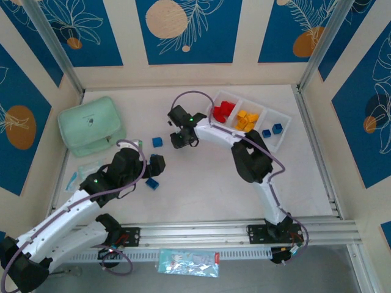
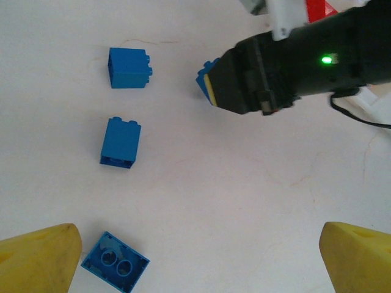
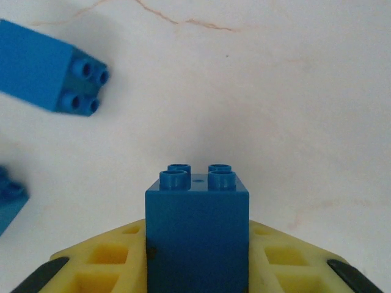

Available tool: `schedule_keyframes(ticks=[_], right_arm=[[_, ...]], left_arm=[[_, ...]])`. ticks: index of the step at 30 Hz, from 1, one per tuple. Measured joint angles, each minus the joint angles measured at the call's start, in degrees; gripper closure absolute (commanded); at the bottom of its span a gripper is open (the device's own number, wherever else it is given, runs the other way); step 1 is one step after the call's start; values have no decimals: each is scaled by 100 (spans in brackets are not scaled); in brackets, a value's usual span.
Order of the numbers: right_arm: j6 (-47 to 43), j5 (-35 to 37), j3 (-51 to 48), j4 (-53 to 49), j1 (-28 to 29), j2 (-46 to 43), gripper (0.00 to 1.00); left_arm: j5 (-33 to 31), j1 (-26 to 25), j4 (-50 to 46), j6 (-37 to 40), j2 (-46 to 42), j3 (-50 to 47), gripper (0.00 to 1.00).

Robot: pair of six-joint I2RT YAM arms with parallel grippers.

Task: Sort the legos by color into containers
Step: Place the lego in the container.

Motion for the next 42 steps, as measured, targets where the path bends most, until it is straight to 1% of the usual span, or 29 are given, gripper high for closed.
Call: schedule_keyframes(ticks=[6, 10, 12, 14, 18, 20, 26, 30, 34, 39, 40, 42], right_arm=[[295, 2, -1342, 321, -155, -1478, 70], [590, 35, -2236, 422, -476, -2389, 70], [728, 31, -2592, 417, -717, -2754, 70], [868, 28, -2918, 398, -1080, -3112, 70], [977, 28, -3241, 310, -1812, -3563, 70], [1014, 28, -3309, 264, -2275, -3722, 70], [1080, 28, -3305, 179, -3506, -3788, 70], [1099, 57, -3049, 79, -4155, -3484, 70], [1102, 162, -2640, 83, -4457, -2935, 70], [1117, 179, -2076, 31, -4677, -2197, 70], [1119, 181, -1945, 24, -4704, -2037, 69], [1121, 188, -1735, 0, -4723, -1786, 65]], left_arm=[[385, 9, 214, 11, 435, 96, 1], [789, 9, 557, 116, 807, 129, 1], [957, 7, 713, 155, 1021, 188, 1], [1095, -24, 885, 157, 1237, 260, 1], [1252, -179, 1274, 155, 1602, 376, 1], [1298, -295, 1432, 157, 1808, 461, 1], [1394, -562, 1849, 157, 2391, 769, 1], [1438, -647, 2033, 203, 2702, 999, 1], [1521, -699, 2162, 269, 2983, 1259, 1], [1572, -713, 2216, 387, 3235, 1534, 1], [1580, -713, 2216, 417, 3259, 1574, 1], [1580, -713, 2210, 461, 3303, 1631, 1]])
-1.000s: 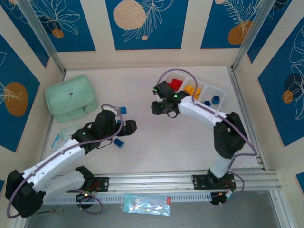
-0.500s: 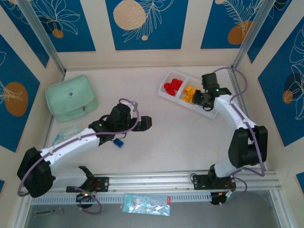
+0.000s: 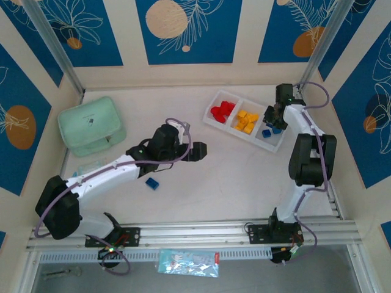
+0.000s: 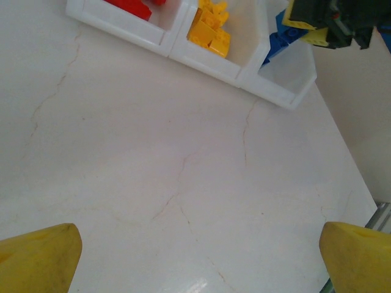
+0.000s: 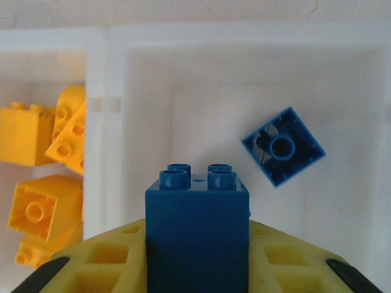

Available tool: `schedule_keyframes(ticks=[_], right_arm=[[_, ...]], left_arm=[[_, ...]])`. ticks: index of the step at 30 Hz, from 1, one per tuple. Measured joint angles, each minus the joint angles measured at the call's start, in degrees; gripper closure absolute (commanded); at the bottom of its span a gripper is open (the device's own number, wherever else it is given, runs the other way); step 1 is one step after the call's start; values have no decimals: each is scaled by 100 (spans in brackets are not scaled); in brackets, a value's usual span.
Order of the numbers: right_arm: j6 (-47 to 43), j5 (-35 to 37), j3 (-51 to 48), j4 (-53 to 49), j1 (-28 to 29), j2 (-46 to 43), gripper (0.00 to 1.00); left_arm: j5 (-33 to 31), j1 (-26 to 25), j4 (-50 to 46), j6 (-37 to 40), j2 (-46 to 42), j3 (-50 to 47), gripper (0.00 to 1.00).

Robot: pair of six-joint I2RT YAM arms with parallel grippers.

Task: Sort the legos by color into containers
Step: Place the lego in the container, then pick up the lego from the center of the table.

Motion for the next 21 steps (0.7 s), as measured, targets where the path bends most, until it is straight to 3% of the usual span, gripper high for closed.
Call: schedule_keyframes(ticks=[6, 14, 21], right_arm=[[46, 79, 267, -96, -20, 317, 53], [42, 98, 264, -168, 149, 72, 48], [42, 105, 39, -155, 807, -649, 43]], left_arm=[[-2, 0, -74, 129, 26, 85, 1], [-94, 0, -138, 212, -2, 85, 1], [-260, 9, -155, 295, -286, 20, 1]])
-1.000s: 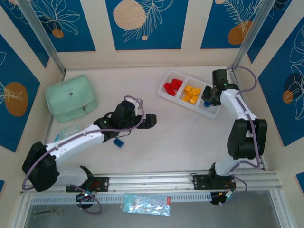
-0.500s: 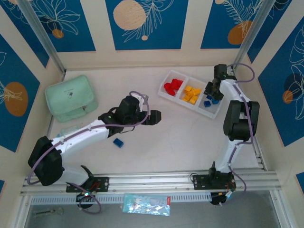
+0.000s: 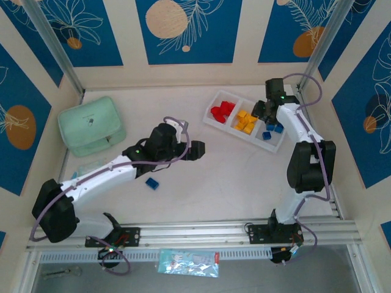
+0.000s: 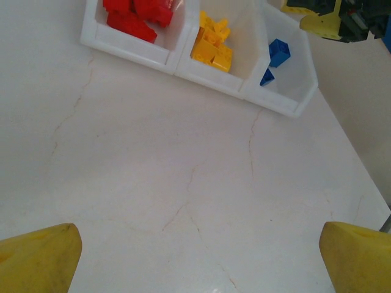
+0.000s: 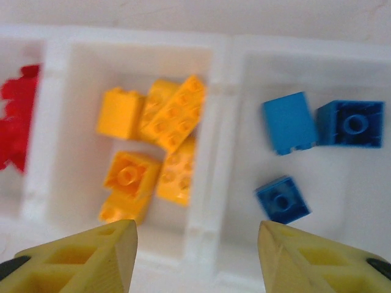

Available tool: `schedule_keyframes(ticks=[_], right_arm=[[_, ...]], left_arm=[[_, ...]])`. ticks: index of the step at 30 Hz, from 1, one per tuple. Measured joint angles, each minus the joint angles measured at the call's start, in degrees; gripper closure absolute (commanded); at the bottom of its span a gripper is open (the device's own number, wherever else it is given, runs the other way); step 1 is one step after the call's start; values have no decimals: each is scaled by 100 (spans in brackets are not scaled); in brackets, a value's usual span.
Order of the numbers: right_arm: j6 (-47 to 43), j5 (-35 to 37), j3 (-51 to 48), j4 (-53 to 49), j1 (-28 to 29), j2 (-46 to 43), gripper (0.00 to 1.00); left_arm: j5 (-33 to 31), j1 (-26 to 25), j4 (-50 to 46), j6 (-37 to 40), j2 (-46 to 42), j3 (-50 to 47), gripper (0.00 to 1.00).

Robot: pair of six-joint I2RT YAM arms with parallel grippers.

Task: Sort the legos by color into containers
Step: Pick up the lego from the center of the table.

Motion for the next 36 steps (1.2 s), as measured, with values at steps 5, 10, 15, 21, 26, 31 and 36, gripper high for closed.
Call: schedule_keyframes(ticks=[5, 10, 15, 21, 26, 31, 36], right_arm=[[-2, 35, -356, 0, 785, -293, 40], [-4, 59, -605, -26, 1661, -372, 38], [-83, 57, -632, 15, 2527, -369, 34], [-258, -157, -358, 197, 3331, 31, 31], [-404, -415, 372, 387, 3735, 890, 28], [-461, -586, 1176, 444, 4006, 1696, 26], [-455, -632, 1799, 597, 4183, 2286, 22]], left_arm=[[-116, 55, -107, 0, -354, -197, 1], [-343, 164, -426, 0, -922, -568, 1], [-601, 304, -824, -17, -1519, -905, 1], [-896, 507, -1370, -87, -2100, -1143, 1], [-1119, 638, -1768, -197, -2437, -1244, 1], [-1294, 688, -2057, -313, -2710, -1325, 1], [-1453, 723, -2221, -372, -2935, -1401, 1]])
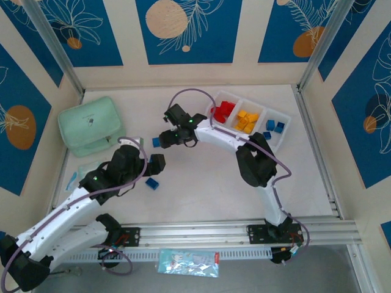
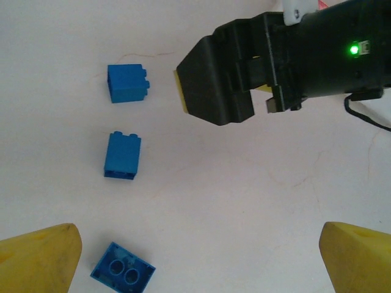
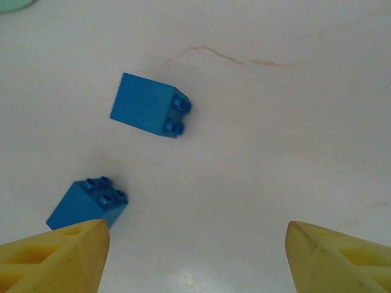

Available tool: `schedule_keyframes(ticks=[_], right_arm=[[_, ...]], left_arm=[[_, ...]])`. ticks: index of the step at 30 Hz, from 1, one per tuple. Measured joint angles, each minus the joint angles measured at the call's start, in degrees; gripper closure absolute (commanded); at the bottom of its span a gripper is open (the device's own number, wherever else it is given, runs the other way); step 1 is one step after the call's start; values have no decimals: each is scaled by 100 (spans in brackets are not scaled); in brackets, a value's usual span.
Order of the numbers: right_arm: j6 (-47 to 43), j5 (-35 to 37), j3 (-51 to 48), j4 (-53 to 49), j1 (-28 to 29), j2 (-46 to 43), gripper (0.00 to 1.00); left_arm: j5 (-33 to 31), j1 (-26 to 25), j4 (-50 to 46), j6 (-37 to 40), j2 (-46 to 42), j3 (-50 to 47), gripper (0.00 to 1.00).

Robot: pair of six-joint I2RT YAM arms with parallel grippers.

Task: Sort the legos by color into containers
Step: Pick up the lego from the center of the table.

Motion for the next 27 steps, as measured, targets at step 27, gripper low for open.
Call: schedule_keyframes(ticks=[27], right_arm=[[37, 693, 2579, -640, 286, 2264, 28]], left_arm=[[-350, 127, -229, -107, -192, -4, 1]])
